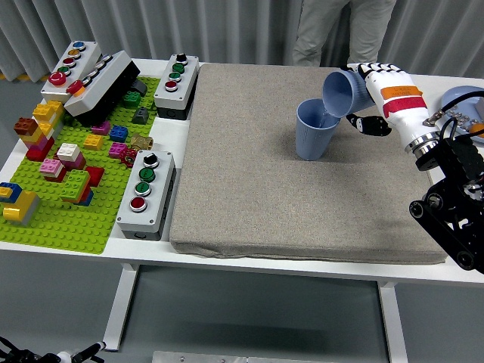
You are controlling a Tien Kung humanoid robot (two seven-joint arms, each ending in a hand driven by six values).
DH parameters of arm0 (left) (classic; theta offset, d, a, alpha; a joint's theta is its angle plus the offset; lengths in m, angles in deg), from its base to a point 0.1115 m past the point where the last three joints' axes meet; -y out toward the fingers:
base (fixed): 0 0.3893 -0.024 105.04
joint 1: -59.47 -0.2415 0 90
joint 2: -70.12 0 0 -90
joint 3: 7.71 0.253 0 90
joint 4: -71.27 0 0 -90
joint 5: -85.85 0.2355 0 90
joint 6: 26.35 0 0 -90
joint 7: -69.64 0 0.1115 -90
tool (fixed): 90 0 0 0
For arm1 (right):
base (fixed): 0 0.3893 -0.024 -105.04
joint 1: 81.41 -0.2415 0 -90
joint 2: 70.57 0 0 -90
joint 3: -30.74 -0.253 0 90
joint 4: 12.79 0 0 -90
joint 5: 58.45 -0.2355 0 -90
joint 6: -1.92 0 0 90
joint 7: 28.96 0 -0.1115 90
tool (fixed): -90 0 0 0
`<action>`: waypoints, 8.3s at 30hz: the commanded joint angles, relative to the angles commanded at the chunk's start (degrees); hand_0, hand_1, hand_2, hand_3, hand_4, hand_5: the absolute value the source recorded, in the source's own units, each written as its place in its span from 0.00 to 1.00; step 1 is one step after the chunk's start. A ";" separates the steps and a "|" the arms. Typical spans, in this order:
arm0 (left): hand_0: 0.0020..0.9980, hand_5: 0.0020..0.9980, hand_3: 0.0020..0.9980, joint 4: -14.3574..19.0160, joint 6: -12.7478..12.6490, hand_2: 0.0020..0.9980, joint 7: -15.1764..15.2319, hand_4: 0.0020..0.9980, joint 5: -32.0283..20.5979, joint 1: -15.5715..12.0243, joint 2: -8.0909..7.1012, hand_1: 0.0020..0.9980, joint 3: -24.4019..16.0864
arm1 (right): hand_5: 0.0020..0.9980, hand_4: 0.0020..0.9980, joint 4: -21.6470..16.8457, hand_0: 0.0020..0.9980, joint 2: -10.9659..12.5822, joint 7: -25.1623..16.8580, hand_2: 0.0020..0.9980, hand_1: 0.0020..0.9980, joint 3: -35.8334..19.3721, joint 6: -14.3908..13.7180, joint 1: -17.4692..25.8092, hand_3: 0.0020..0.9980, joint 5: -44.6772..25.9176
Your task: Pick cup pour cup place
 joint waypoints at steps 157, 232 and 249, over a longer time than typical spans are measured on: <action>0.84 1.00 0.78 0.00 0.33 0.88 -0.15 0.59 1.23 0.02 0.55 0.85 -0.15 | 0.09 0.69 7.98 0.79 -7.20 -11.38 0.55 0.67 -18.19 13.81 12.69 0.57 -72.39; 0.84 1.00 0.78 0.00 -0.04 0.88 0.08 0.59 2.03 -1.18 0.45 0.85 -2.11 | 0.27 0.86 -10.77 0.99 4.06 -3.86 1.00 0.97 -23.79 26.17 26.83 1.00 -59.51; 0.85 1.00 0.78 0.00 0.21 0.87 -0.11 0.59 1.78 -1.07 -0.42 0.85 -1.91 | 0.91 0.72 -7.57 0.91 9.93 -3.83 0.83 0.83 -29.08 19.71 10.62 0.79 -70.71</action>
